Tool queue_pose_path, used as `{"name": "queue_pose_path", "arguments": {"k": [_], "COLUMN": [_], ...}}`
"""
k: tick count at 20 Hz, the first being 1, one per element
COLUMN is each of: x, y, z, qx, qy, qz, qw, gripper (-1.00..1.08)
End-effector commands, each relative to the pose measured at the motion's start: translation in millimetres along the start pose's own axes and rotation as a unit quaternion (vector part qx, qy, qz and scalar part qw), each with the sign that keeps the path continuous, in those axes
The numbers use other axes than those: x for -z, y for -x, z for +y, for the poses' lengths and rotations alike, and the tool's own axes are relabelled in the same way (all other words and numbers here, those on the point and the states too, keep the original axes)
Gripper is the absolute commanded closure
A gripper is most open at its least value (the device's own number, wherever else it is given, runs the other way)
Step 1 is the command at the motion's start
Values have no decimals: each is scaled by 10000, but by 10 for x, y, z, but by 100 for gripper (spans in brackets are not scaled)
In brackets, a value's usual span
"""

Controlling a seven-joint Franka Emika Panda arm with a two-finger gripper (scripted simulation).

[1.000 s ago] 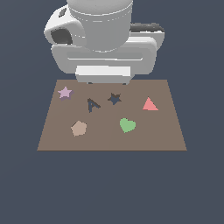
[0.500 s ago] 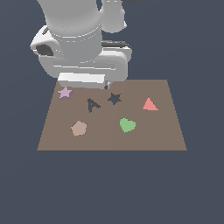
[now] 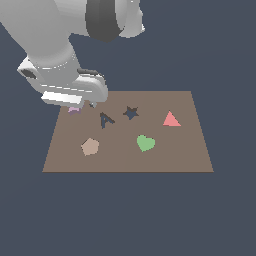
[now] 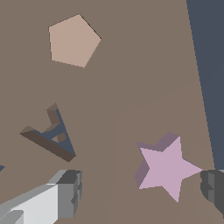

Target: Insert a designated object into the corresponding slot on a board.

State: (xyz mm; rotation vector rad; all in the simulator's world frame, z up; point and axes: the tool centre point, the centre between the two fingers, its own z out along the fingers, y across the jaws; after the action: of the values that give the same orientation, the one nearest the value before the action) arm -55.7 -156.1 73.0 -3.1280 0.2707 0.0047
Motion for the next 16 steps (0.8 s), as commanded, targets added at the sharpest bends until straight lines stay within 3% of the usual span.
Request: {"name": "queue_pose_path", "arguments": {"k": [1, 6, 16], "x": [-116, -225, -399], "y": [31, 59, 53], "z": [168, 324, 328], "qx": [-63, -127, -130], "qy": [9, 14, 9], "qz": [11, 15, 14], "qw": [10000, 9999, 9999], "gripper": [-92, -92, -92]}}
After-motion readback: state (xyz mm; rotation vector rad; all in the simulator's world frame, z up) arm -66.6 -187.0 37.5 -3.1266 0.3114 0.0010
